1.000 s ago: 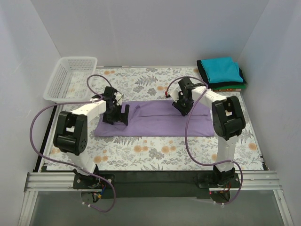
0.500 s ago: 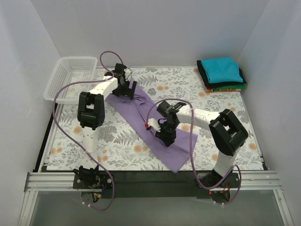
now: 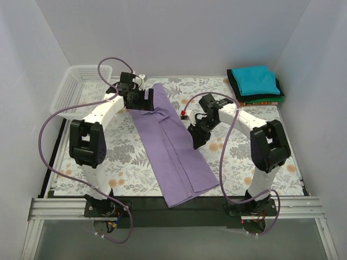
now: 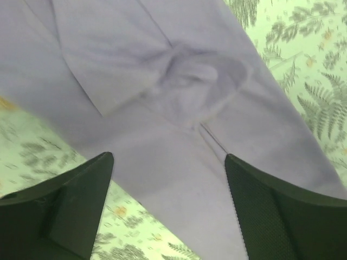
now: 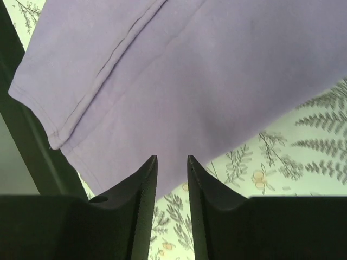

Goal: Fold and stack the t-shirts
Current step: Fold the tshirt

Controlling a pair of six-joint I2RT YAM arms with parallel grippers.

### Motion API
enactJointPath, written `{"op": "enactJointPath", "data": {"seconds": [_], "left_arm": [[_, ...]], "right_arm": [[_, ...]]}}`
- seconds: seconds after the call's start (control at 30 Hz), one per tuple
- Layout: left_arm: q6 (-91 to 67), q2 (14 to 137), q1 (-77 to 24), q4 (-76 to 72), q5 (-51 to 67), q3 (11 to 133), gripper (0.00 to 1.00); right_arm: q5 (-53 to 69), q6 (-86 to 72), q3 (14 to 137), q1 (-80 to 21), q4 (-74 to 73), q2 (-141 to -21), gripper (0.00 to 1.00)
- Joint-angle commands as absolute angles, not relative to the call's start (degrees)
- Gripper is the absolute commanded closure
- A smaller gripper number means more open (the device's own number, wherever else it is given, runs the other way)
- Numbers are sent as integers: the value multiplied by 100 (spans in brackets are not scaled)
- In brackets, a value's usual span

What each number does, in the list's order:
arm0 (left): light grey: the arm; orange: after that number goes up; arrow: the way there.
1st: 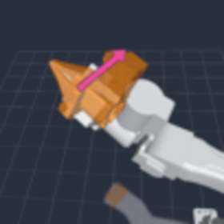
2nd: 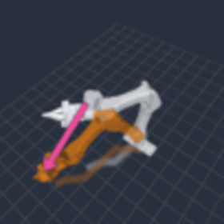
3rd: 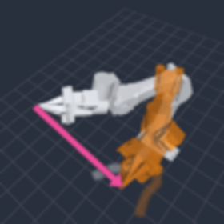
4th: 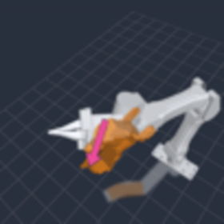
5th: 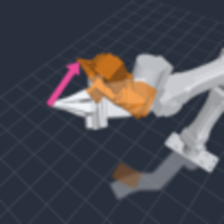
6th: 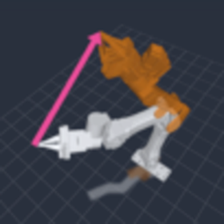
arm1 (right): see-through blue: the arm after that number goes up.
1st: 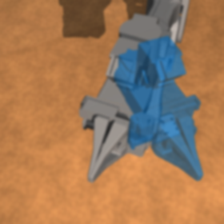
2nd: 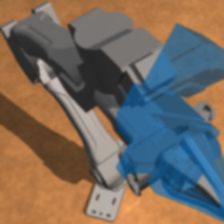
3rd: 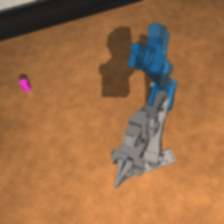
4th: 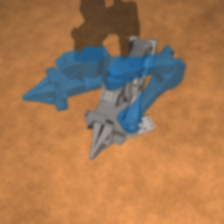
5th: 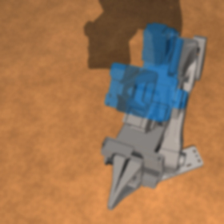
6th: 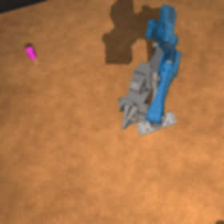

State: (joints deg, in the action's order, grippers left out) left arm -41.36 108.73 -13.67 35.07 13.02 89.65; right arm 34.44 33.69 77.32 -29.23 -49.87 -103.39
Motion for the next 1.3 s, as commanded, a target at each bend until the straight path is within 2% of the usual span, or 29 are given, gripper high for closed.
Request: {"op": "enactJointPath", "data": {"seconds": [0.0,0.17,0.4,0.53,0.67,0.77,0.83,0.97,1.1,1.27], "left_arm": [[-4623,10626,-1354,3147,1775,8175,26],[-4781,10678,-1389,3050,1916,7805,39],[-4773,11407,-1380,3006,1635,8015,43],[-4475,12180,-1467,3277,1837,8743,46],[-4193,13233,-1670,3822,1916,10298,50],[-4157,13473,-1740,4218,1995,11150,49],[-4175,13308,-1714,4281,1969,11206,47],[-4140,12273,-1644,3973,1942,10539,39],[-4253,11567,-1564,3649,2223,9776,29],[-4368,11189,-1547,3542,2399,9265,28]], "right_arm": [[3472,3050,7717,-3111,-4712,-10555,66],[3463,2752,7313,-3216,-4342,-10767,72],[3769,2417,6364,-3612,-3737,-10802,76],[4419,2110,6082,-4112,-3341,-10854,75],[5605,2013,6398,-4385,-3305,-10855,72],[5599,2030,6696,-4168,-3331,-10592,70],[5362,1969,7020,-3869,-3340,-10363,70],[4756,1829,7829,-2886,-3340,-10344,66],[3896,1416,8901,-2540,-3208,-11001,64],[3517,459,10009,-2496,-2717,-11960,64]]}}
